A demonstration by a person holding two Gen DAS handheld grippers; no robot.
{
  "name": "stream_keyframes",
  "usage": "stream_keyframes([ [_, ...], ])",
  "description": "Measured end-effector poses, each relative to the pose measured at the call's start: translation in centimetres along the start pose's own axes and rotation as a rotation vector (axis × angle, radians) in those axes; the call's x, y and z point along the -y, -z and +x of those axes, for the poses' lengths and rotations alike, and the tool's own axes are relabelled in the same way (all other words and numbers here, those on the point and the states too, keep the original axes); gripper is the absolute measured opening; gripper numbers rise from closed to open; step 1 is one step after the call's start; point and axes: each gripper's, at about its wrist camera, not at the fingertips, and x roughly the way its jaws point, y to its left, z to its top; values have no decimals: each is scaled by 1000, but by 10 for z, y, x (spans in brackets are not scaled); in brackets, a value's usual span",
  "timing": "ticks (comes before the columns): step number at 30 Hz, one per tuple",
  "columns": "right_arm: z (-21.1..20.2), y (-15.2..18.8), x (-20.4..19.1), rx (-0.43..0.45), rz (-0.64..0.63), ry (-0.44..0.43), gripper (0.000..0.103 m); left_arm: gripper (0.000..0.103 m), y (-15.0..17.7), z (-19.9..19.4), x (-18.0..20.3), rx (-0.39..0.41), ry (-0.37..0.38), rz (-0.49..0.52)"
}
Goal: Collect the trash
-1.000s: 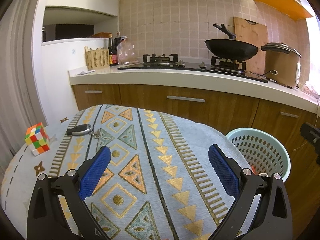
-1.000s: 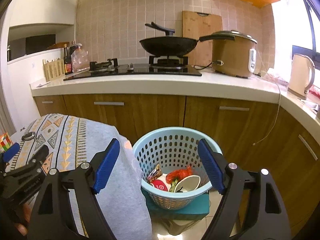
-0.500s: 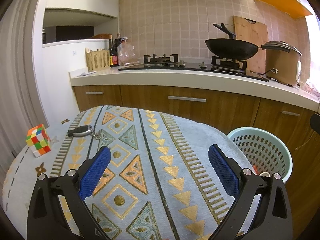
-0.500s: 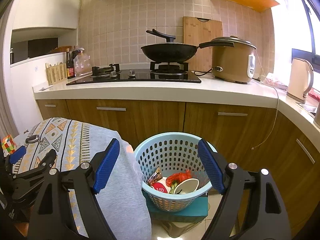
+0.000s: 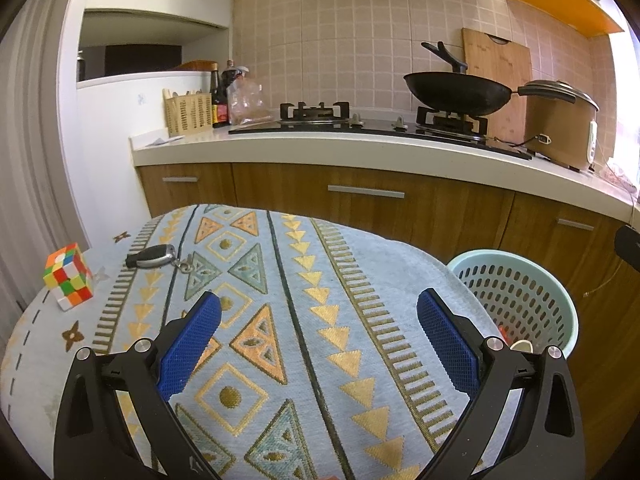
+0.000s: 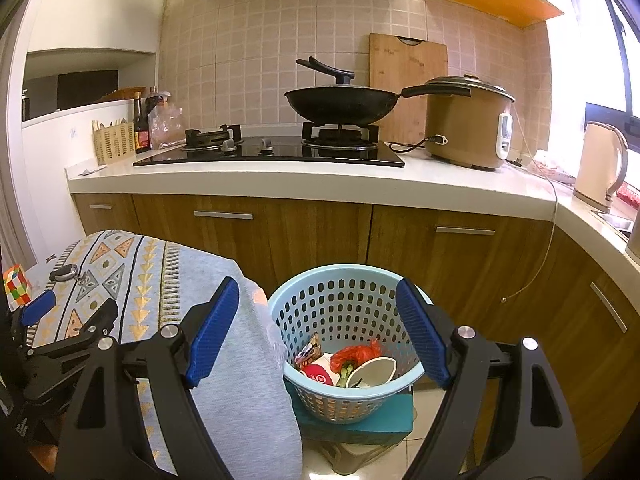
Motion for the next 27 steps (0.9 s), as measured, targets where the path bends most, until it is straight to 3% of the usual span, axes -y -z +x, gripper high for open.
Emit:
stream_keyframes([
  [14,-23,-9,12,15,-2,14,79,95,0,-7,9,16,-16,39],
  [20,-43,-16,20,46,24,22,82,95,-7,-46,4,63,-15,42],
  [27,-57,-16,13,34,30,-6,82,95,-8,-101,-2,93,-71,77],
])
